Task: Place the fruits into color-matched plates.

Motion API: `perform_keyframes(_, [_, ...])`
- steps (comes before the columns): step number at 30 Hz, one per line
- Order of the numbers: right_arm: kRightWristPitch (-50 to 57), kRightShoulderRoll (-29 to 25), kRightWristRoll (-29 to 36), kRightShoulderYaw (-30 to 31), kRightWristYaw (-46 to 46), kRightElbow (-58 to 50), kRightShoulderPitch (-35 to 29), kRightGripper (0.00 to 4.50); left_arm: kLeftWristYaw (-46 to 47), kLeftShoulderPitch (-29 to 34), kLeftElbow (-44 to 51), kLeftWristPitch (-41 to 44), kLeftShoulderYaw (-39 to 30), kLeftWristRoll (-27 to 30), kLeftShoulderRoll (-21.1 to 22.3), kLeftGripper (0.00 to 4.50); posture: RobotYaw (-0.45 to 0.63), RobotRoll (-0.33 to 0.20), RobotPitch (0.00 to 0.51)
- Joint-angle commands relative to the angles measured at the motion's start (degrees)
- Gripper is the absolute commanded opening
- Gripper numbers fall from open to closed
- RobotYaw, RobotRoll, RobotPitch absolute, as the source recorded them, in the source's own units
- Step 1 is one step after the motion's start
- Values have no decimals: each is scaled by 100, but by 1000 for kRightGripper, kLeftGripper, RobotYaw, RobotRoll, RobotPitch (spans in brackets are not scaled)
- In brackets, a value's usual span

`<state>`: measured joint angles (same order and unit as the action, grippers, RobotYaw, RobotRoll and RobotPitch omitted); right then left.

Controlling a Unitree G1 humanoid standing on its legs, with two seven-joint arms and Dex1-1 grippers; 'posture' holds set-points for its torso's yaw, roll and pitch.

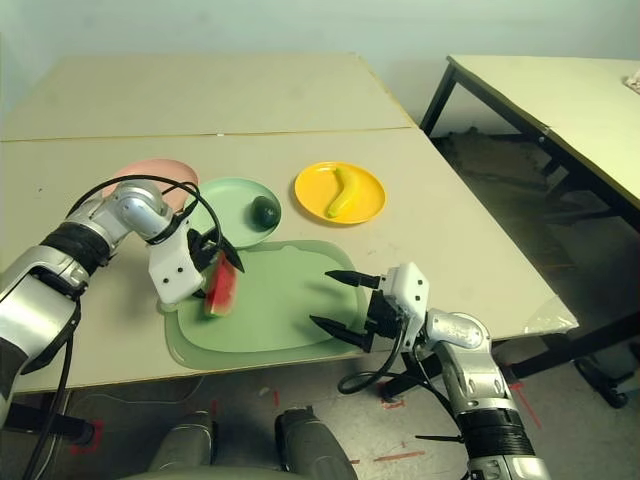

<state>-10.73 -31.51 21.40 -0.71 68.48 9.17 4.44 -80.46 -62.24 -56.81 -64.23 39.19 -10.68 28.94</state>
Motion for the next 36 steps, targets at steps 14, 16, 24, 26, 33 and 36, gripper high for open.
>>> perform_keyframes(14, [123, -52, -76, 78, -94, -139, 37, 4500, -337, 94, -79, 219, -208, -41, -66, 1536, -111, 0, 67])
perform_keyframes(16, [137, -43, -81, 85, -106, -151, 36, 4500, -373, 95, -66, 252, -244, 0, -67, 1536, -108, 0, 67])
perform_keyframes(24, [129, -32, -109, 151, -105, -115, 93, 4500, -786, -41, 119, 670, -543, 497, -52, 1525, -95, 0, 63])
perform_keyframes(26, [129, -14, -98, 173, -113, -83, 127, 4500, -969, -75, 205, 879, -665, 698, -54, 1521, -87, 0, 62])
perform_keyframes(33, [158, 40, -95, 267, -119, -39, 214, 4500, -1204, -42, 529, 1350, -851, 1099, 37, 1521, -73, 0, 61])
perform_keyframes(36, [183, 107, -46, 213, -211, -28, 228, 4500, -1204, -52, 664, 1467, -895, 1171, 125, 1521, -66, 0, 62])
